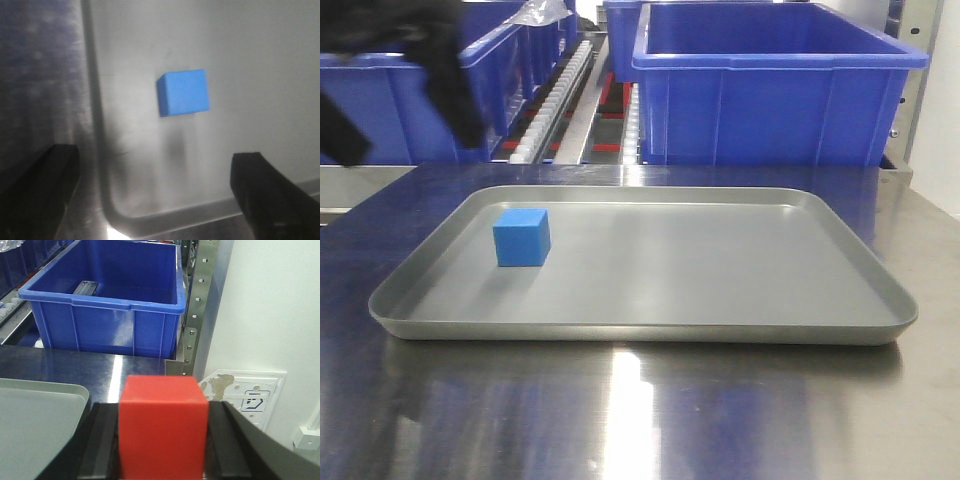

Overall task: Sort and place red and blue blocks on shelf
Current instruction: 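Lower the open left gripper around the blue cube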

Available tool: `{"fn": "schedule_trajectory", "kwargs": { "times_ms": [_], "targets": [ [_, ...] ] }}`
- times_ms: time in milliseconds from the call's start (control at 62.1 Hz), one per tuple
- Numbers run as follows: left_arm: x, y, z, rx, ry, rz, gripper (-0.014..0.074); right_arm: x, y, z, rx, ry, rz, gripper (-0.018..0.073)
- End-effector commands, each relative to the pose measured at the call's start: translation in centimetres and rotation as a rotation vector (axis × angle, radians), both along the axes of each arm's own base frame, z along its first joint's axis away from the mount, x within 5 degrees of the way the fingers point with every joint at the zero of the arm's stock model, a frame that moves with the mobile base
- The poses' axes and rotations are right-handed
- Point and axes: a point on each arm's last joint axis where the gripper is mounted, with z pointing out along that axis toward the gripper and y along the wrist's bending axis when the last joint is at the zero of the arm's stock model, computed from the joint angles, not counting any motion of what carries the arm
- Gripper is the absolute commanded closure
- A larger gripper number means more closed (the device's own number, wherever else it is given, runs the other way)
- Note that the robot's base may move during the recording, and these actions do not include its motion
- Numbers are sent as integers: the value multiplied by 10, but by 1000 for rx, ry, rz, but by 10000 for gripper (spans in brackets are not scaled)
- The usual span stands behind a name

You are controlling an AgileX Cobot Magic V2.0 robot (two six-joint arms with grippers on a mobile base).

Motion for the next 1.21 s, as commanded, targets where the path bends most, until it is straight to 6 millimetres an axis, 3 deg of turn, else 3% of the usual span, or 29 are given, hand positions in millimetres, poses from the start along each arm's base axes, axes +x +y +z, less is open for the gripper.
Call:
{"fn": "schedule_trajectory", "kwargs": {
  "times_ms": [0,290,547,1191],
  "targets": [
    [13,-17,18,-53,-2,26,-62,0,-1,17,-23,-106,-8,501],
    [47,-54,14,-34,24,-3,-62,0,-1,17,-23,-106,-8,501],
    [68,-65,-5,68,127,55,-62,0,-1,17,-23,-106,-8,501],
    [72,-65,-14,98,149,116,-61,0,-1,17,-23,-106,-8,501]
  ]
}}
